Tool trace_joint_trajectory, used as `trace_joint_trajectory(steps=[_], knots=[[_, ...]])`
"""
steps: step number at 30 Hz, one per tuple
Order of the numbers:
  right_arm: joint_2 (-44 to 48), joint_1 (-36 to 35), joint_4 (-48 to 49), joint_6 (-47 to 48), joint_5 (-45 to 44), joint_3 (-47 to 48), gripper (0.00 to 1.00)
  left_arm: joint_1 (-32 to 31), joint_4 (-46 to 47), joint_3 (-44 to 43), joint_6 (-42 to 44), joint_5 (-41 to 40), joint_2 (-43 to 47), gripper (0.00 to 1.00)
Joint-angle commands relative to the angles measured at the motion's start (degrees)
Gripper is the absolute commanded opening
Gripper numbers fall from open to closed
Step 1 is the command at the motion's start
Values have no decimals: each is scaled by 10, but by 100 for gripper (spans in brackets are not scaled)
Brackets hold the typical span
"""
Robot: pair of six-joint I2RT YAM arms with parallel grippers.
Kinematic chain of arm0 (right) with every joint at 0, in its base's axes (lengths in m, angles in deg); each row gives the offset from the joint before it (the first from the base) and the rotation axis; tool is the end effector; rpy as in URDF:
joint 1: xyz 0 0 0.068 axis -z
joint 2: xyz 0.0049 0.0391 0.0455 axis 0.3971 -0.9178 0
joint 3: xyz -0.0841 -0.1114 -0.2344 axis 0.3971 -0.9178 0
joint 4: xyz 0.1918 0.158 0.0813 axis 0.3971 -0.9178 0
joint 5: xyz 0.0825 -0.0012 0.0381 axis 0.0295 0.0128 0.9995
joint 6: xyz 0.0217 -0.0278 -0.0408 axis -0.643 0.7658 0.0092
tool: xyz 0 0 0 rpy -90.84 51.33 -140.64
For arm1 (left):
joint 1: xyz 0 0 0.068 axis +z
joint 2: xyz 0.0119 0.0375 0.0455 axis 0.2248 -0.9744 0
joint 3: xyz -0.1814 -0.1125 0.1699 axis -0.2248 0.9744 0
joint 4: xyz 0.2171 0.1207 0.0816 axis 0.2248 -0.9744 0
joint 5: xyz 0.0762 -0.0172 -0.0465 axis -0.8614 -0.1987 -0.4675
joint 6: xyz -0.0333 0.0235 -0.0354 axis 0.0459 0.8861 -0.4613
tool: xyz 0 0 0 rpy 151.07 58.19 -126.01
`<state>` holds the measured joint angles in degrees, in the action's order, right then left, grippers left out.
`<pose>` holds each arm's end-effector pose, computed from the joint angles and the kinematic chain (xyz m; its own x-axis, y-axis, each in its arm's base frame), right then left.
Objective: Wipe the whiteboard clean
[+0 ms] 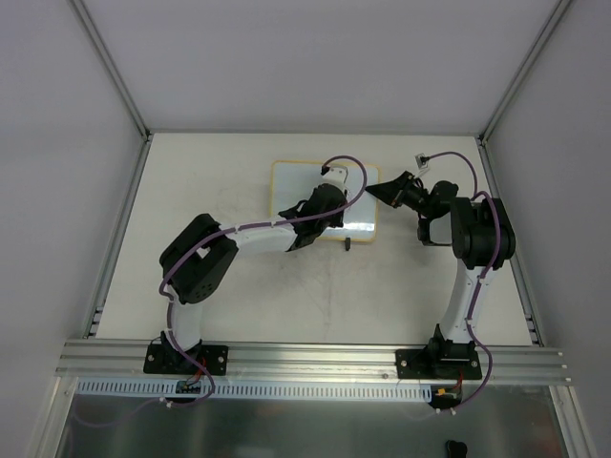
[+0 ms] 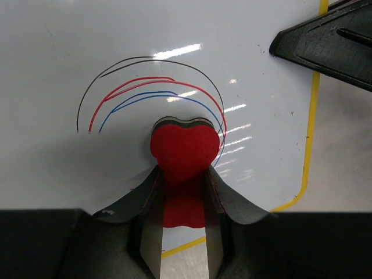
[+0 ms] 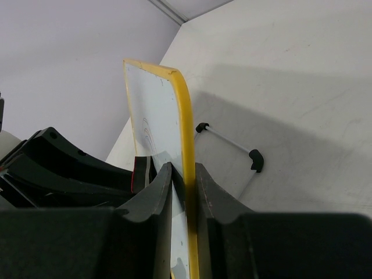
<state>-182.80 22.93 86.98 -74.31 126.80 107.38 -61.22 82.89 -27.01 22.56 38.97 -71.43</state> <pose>0.3851 0.0318 0.1471 -0.3498 0.3591 -0.8653 -0.7351 0.4674 0.4911 0.3038 -0.3224 0.2071 -0.4146 0.0051 -0.9100 0.3846 0.9073 -0.1702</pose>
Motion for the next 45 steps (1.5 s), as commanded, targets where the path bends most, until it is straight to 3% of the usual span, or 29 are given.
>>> trace_joint_trajectory(steps=[1, 12, 35, 38, 45], knots=[[-2, -5, 77, 24, 0, -8, 0, 13, -54, 10, -2, -32, -48, 0], [0, -5, 77, 26, 0, -11, 0, 81, -54, 76, 7, -80, 2, 0], [0, -5, 77, 25, 0, -11, 0, -38, -56, -17, -35, -137, -102, 0], [0, -5, 77, 25, 0, -11, 0, -35, -76, -10, -39, -174, -95, 0], [-1, -5, 77, 23, 1, -9, 0, 9, -79, 71, -69, -176, -44, 0]])
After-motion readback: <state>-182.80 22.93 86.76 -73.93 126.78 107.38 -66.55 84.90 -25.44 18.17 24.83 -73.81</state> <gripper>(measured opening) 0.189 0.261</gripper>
